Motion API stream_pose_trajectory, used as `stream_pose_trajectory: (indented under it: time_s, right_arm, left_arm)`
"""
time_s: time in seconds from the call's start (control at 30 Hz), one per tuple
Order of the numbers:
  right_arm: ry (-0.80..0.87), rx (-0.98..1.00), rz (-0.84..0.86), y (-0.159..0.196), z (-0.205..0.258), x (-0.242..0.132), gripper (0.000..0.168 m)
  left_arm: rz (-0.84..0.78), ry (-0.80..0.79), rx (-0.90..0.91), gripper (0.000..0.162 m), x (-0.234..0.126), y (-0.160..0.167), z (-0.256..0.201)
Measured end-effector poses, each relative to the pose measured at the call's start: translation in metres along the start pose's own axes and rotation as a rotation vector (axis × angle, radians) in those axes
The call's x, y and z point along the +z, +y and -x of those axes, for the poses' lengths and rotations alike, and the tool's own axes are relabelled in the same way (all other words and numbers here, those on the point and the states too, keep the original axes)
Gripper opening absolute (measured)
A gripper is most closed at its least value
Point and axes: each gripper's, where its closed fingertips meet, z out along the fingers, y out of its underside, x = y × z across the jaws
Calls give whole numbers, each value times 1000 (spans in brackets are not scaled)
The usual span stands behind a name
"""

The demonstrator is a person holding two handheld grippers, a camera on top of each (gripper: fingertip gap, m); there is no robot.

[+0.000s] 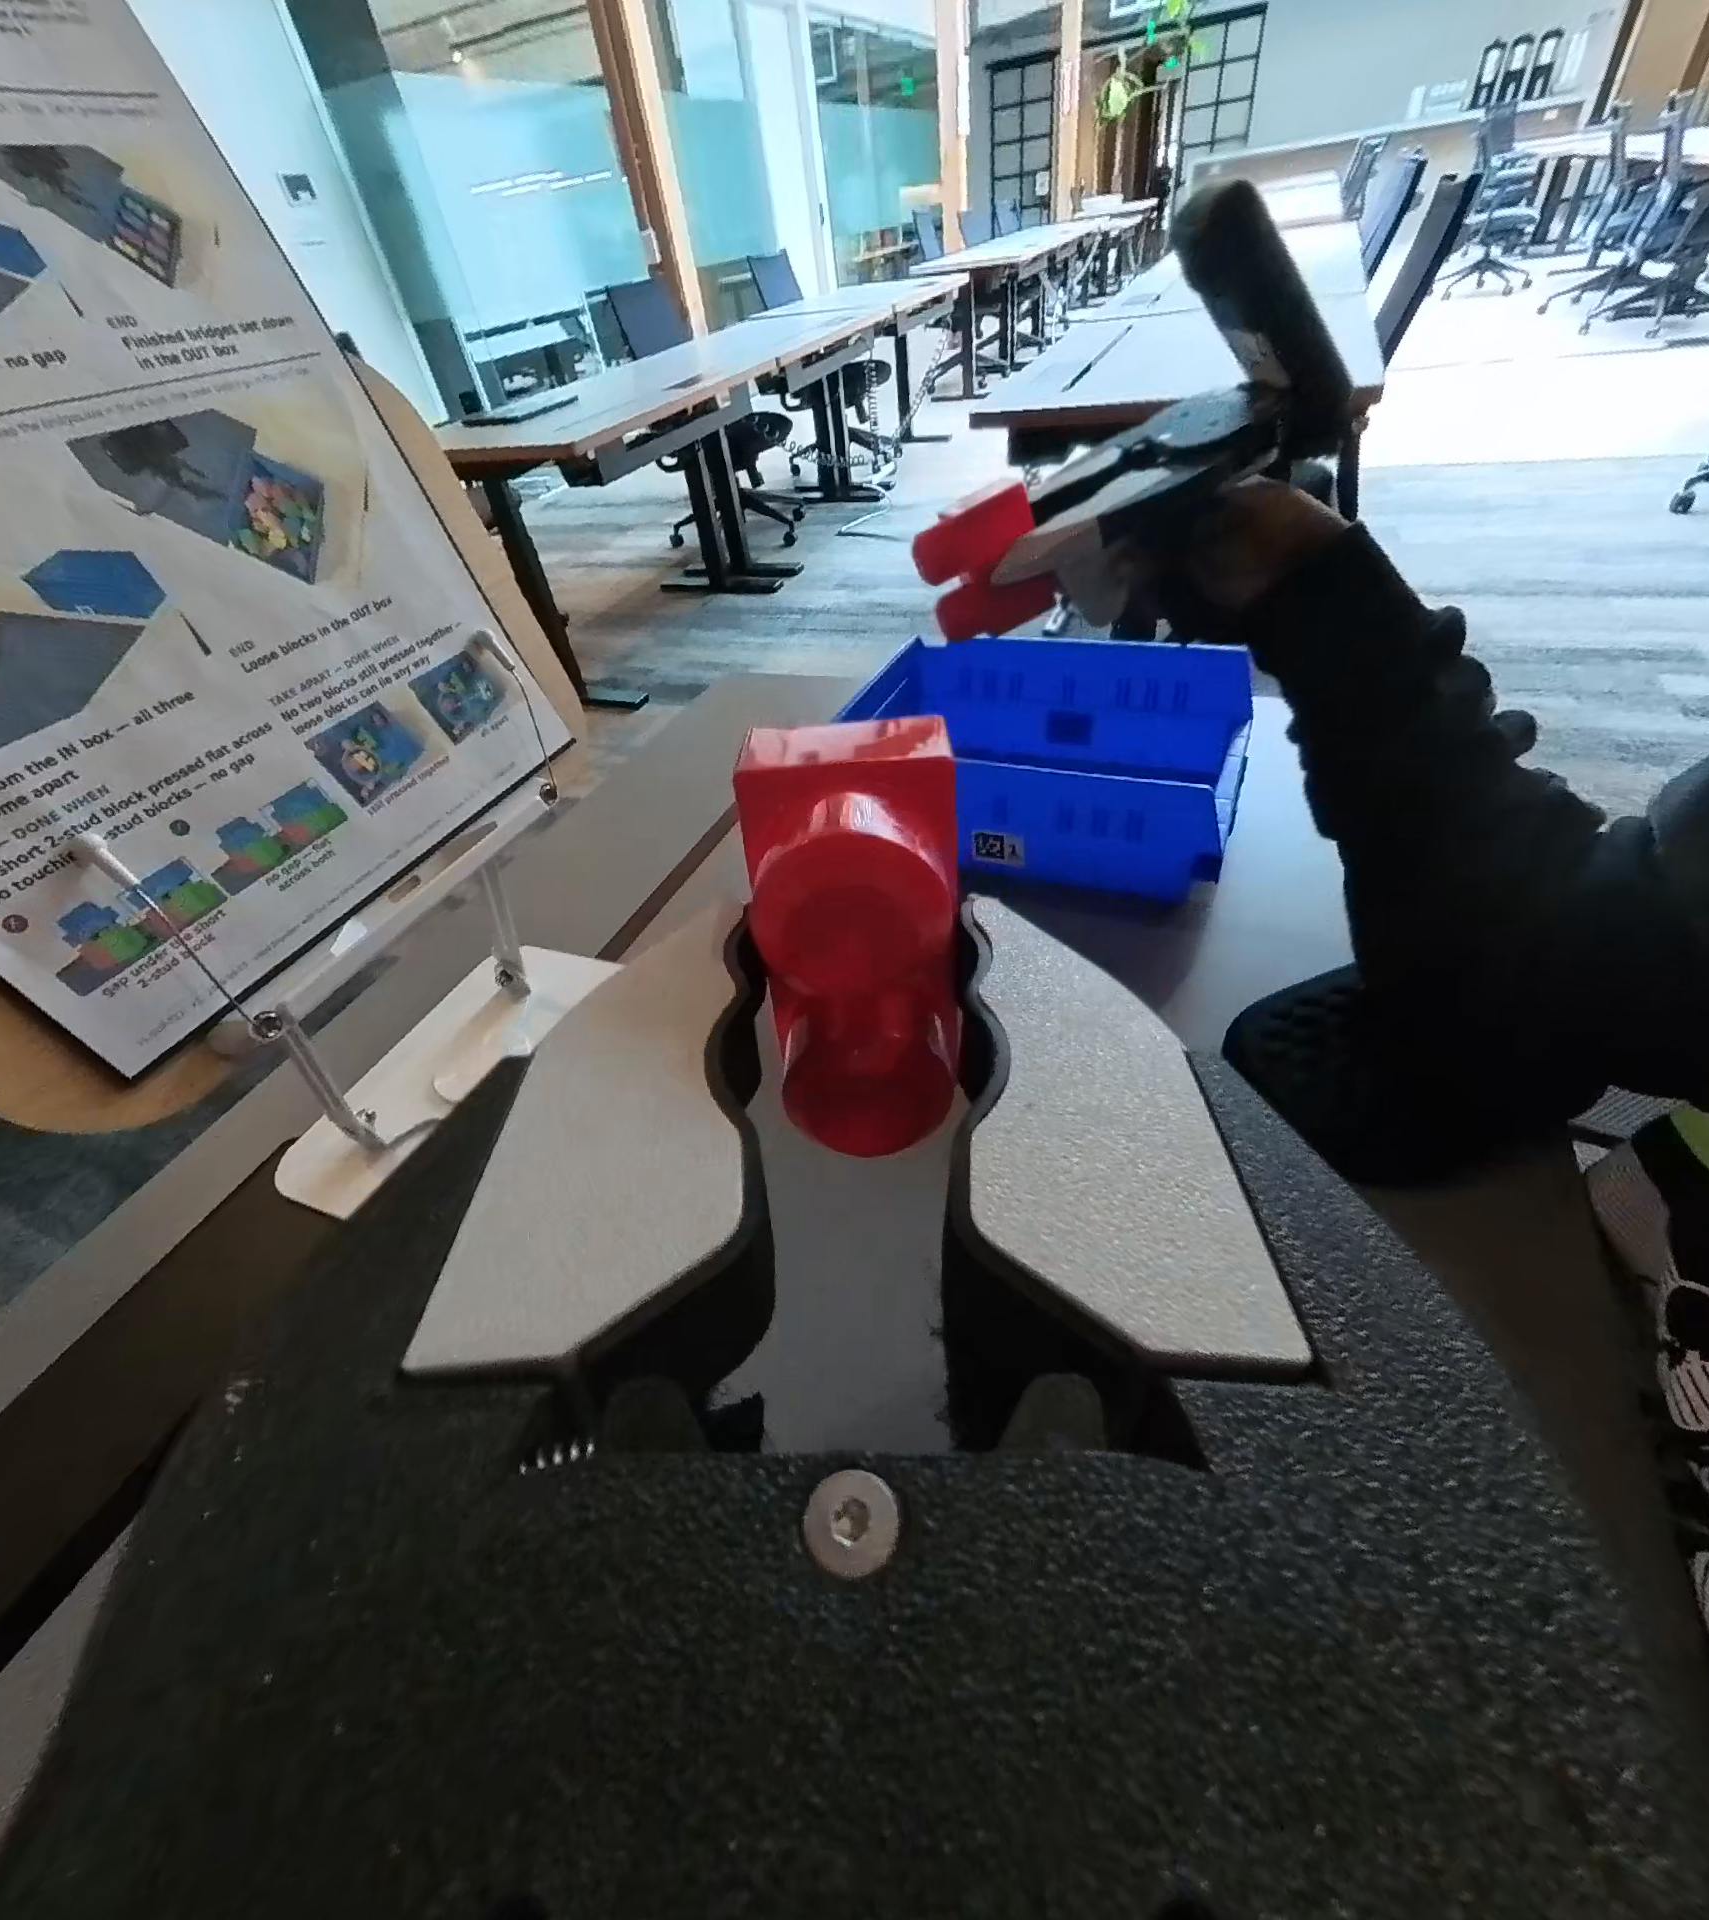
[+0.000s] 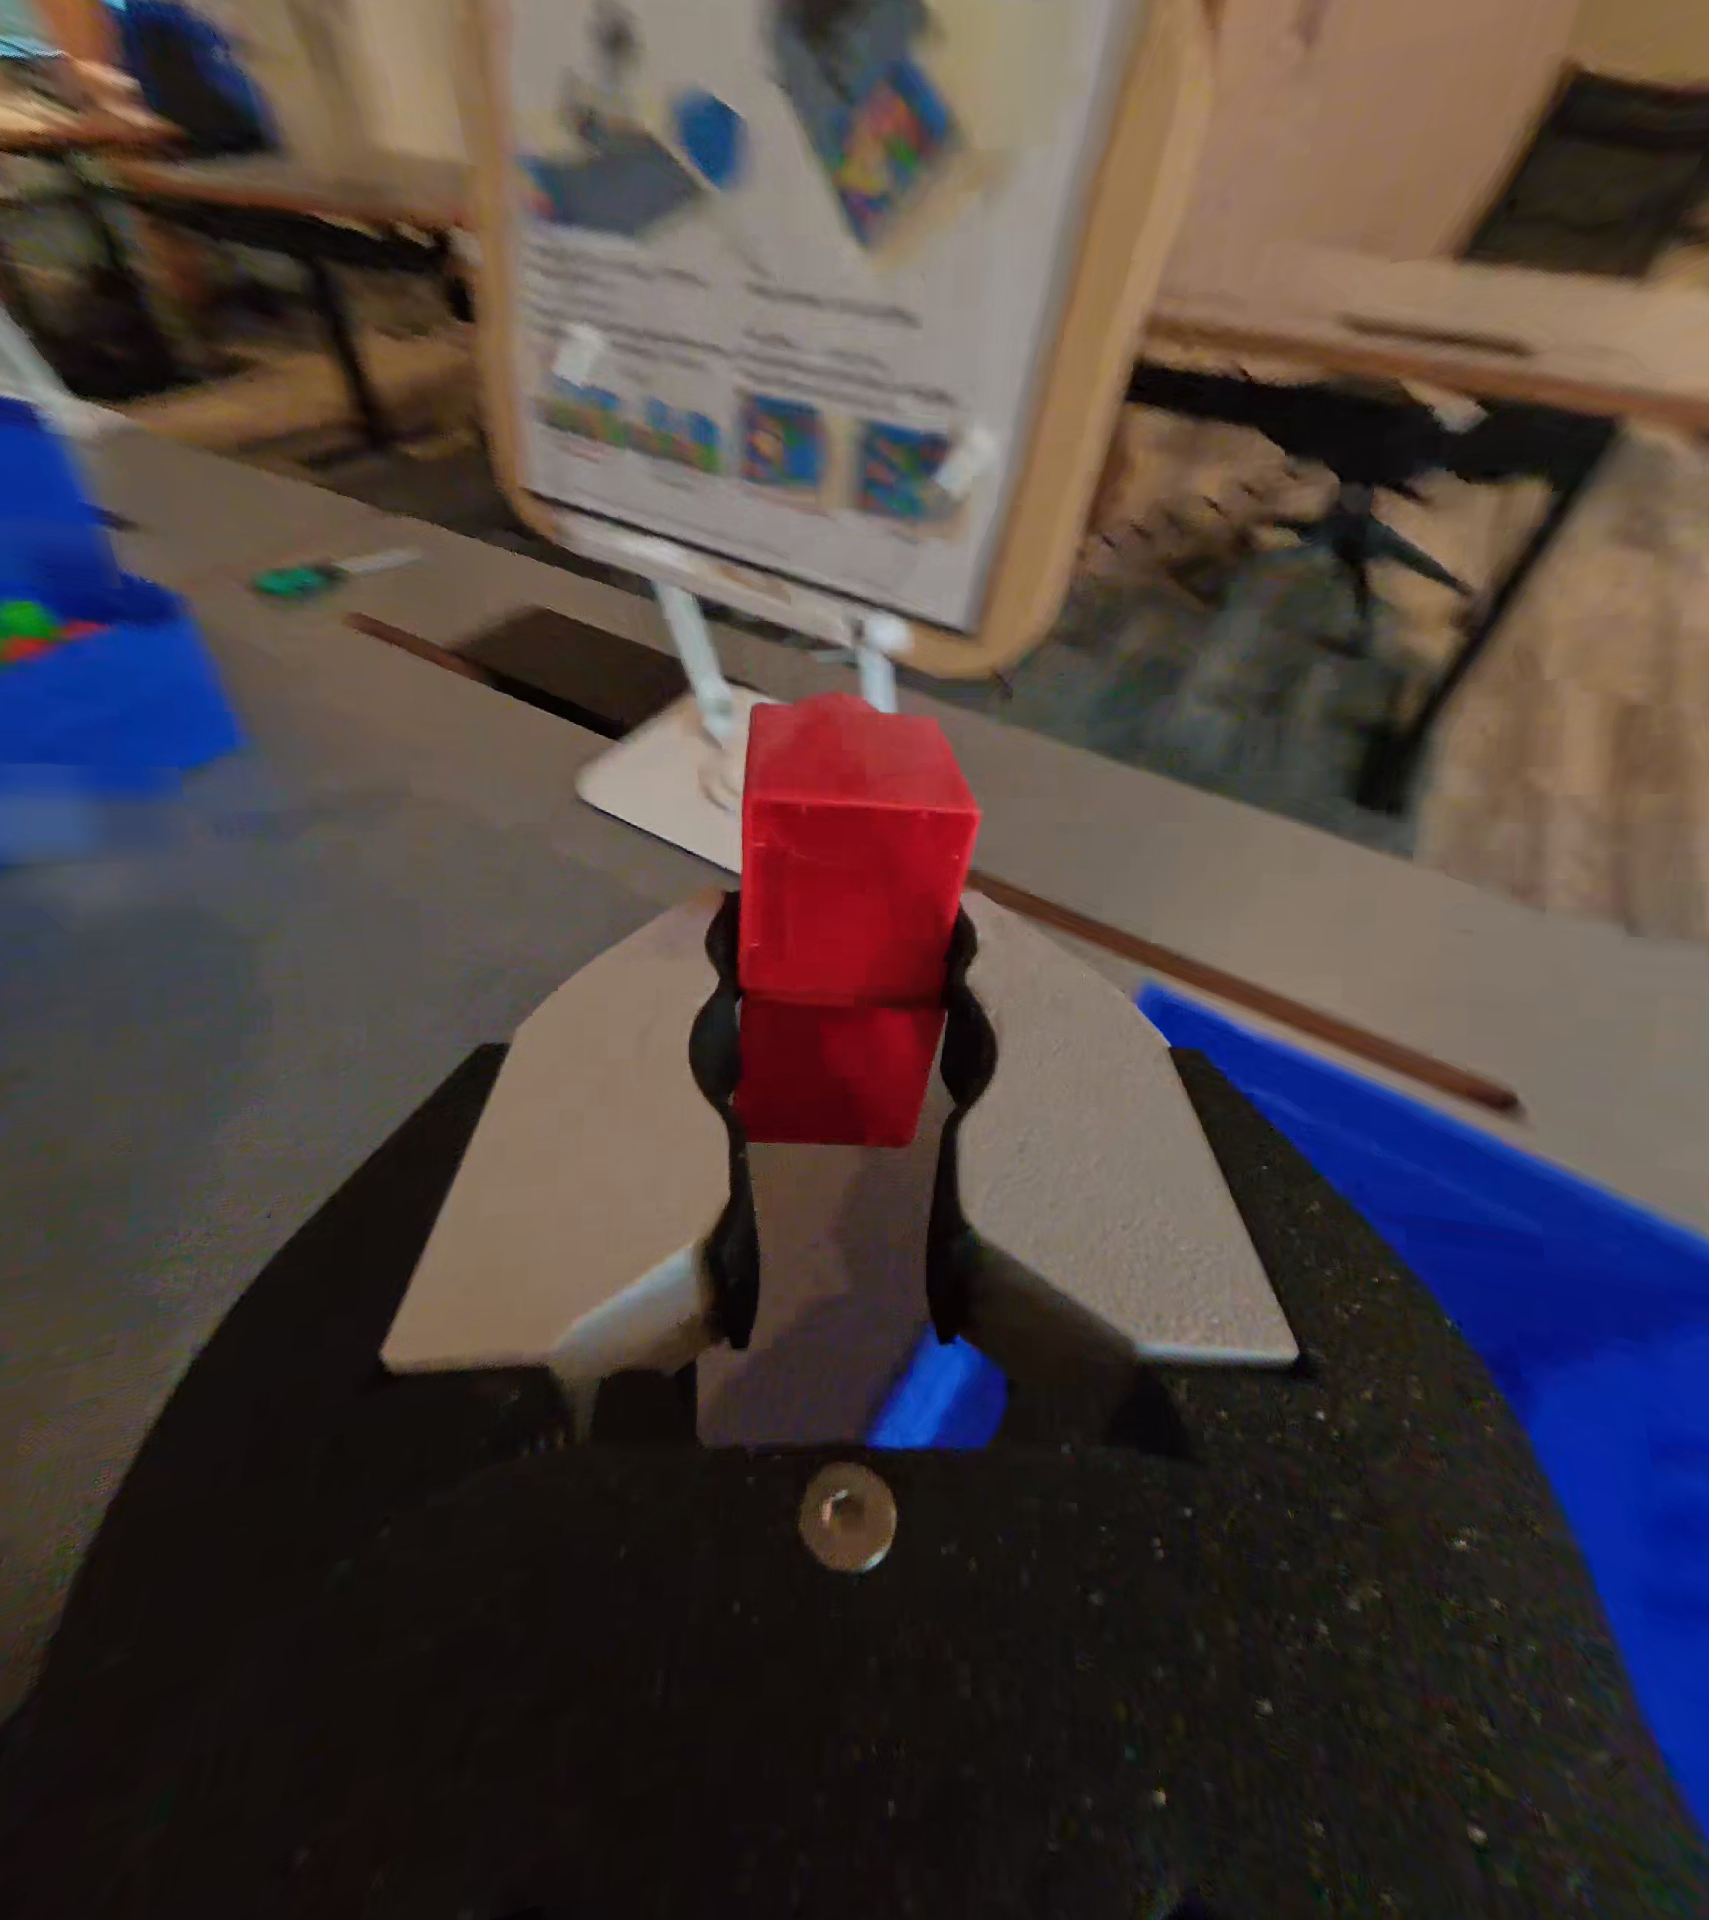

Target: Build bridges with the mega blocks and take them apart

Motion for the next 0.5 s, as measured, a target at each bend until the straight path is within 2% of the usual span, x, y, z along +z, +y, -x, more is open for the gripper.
stream_pose_trajectory:
  time_s: [0.17, 0.5]
  right_arm:
    - [238, 99, 236, 60, -63, -10, 36]
    - [346, 198, 627, 160, -103, 8, 36]
  left_arm:
    - [58, -31, -2, 35, 6, 8, 2]
    - [113, -63, 26, 35, 10, 13, 3]
